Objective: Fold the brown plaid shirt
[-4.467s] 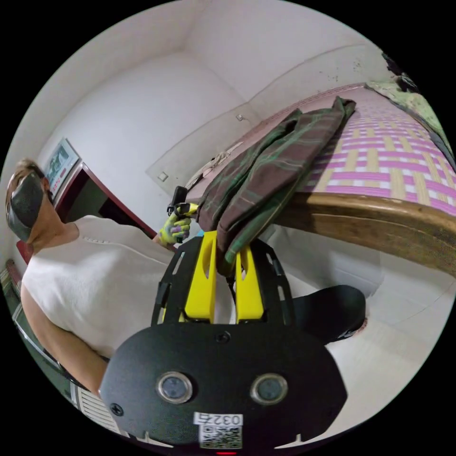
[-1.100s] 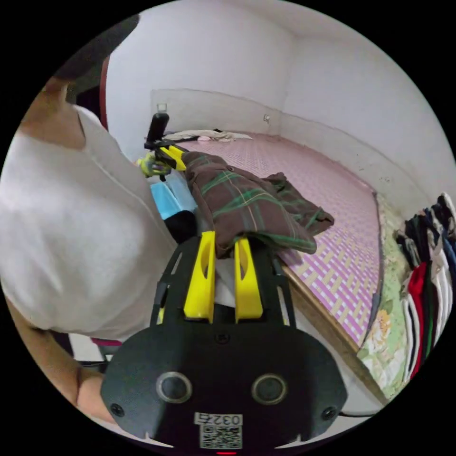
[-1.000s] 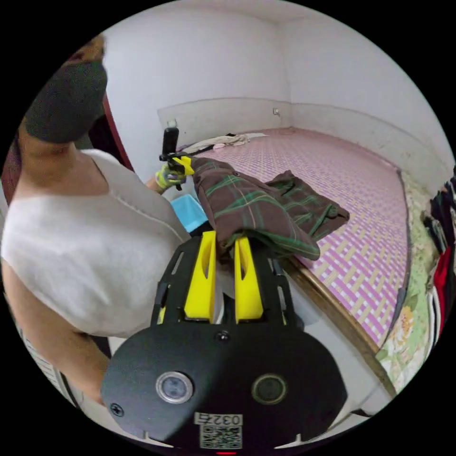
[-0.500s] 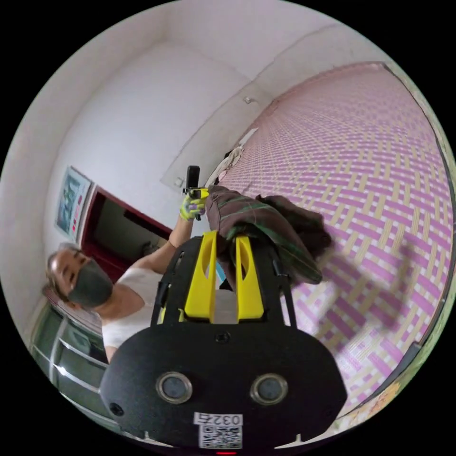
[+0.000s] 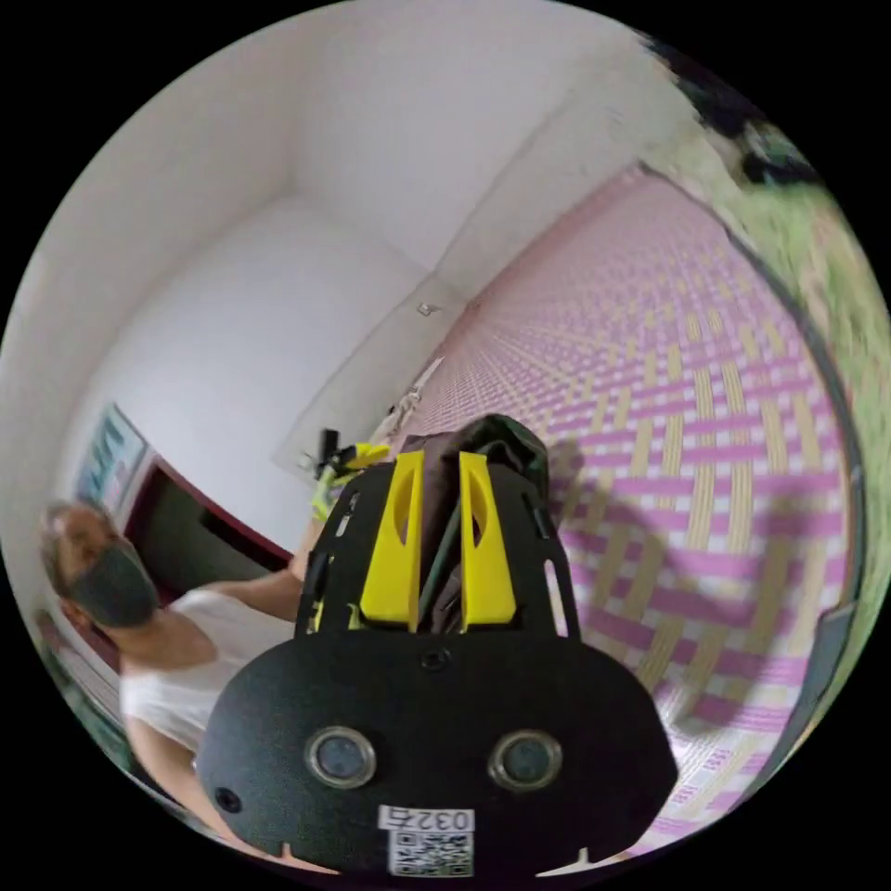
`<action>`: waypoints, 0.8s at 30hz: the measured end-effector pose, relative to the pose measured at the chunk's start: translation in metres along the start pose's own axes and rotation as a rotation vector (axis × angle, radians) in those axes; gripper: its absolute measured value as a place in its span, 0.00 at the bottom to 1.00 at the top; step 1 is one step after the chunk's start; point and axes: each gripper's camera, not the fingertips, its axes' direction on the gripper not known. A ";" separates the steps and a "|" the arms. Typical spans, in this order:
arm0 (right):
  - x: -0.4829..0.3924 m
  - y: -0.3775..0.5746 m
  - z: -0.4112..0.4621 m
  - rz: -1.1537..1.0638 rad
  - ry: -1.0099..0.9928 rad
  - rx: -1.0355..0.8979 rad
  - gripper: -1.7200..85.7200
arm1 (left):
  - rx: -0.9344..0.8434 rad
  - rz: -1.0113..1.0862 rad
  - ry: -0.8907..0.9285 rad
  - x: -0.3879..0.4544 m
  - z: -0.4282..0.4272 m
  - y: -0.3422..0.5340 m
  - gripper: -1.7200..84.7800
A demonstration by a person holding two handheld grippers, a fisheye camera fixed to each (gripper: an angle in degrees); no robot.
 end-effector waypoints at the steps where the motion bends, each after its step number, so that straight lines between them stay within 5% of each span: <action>1: -0.014 -0.002 0.006 -0.054 0.040 -0.003 0.09 | 0.000 0.032 -0.039 0.014 0.005 -0.002 0.09; 5: -0.065 -0.020 0.070 -0.247 0.251 -0.111 0.08 | -0.134 0.204 -0.294 0.087 0.092 -0.015 0.09; 9: -0.054 -0.030 0.113 -0.175 0.529 -0.236 0.01 | -0.241 0.322 -0.686 0.117 0.177 -0.016 0.09; 11: -0.036 -0.027 0.131 -0.111 0.530 -0.360 0.01 | -0.278 0.304 -0.676 0.110 0.193 -0.016 0.09; 19: -0.010 -0.031 0.098 0.068 0.321 -0.283 0.02 | -0.204 0.430 -0.694 0.105 0.195 -0.004 0.09; 24: -0.002 0.008 0.004 0.181 0.167 -0.081 0.14 | -0.065 0.159 -0.435 0.082 0.077 -0.015 0.07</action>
